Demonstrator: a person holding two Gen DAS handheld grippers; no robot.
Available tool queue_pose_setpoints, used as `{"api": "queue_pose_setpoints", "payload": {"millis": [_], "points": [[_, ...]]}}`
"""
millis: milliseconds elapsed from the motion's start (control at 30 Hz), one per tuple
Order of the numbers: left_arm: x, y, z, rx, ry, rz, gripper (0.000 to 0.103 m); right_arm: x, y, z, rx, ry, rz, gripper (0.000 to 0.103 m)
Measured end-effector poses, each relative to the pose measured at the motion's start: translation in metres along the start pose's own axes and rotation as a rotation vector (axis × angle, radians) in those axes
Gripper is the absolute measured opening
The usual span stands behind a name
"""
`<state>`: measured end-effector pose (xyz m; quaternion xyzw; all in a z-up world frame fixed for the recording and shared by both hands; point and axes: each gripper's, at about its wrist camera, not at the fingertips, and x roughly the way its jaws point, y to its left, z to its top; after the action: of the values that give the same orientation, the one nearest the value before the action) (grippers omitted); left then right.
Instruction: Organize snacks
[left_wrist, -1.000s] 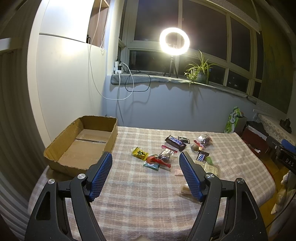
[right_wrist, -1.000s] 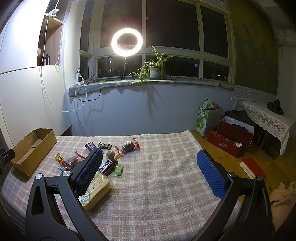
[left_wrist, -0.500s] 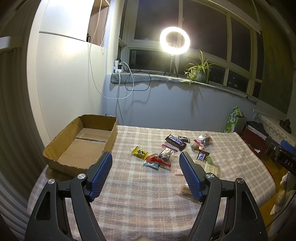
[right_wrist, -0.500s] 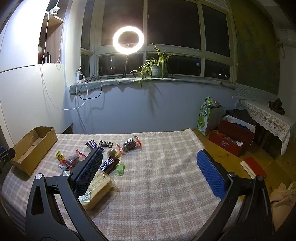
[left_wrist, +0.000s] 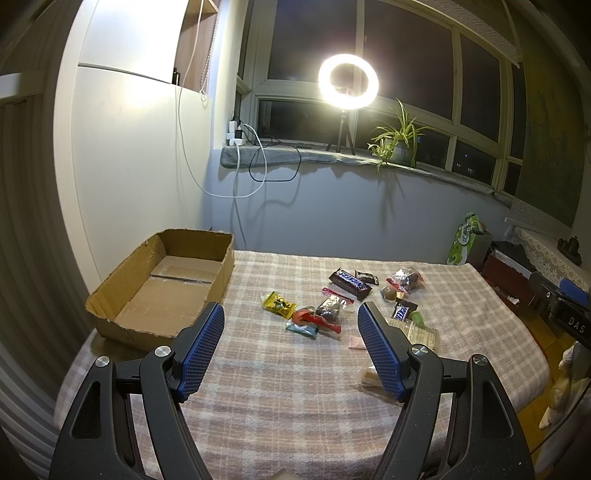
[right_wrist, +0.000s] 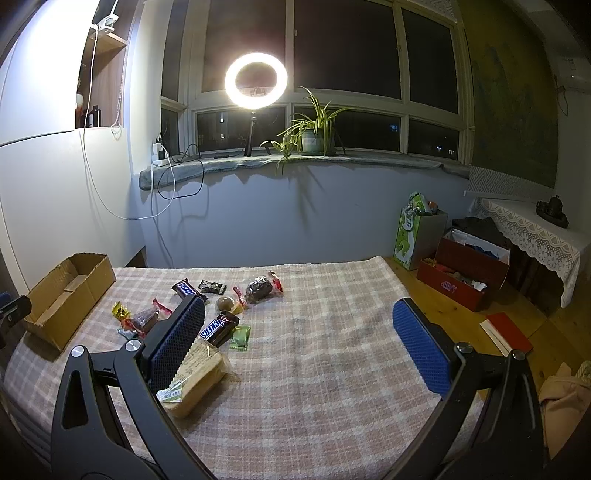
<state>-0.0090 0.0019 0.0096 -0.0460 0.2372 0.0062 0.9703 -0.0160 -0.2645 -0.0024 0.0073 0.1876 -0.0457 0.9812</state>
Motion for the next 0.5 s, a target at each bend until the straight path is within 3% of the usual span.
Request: {"api": "queue_pose_setpoints", "payload": {"millis": [500], "points": [[0.0015, -0.0024, -0.0026, 0.000, 0.002, -0.001, 0.075, 0.0014, 0.0012, -0.0024, 0.001, 0.004, -0.003, 0.103]]}}
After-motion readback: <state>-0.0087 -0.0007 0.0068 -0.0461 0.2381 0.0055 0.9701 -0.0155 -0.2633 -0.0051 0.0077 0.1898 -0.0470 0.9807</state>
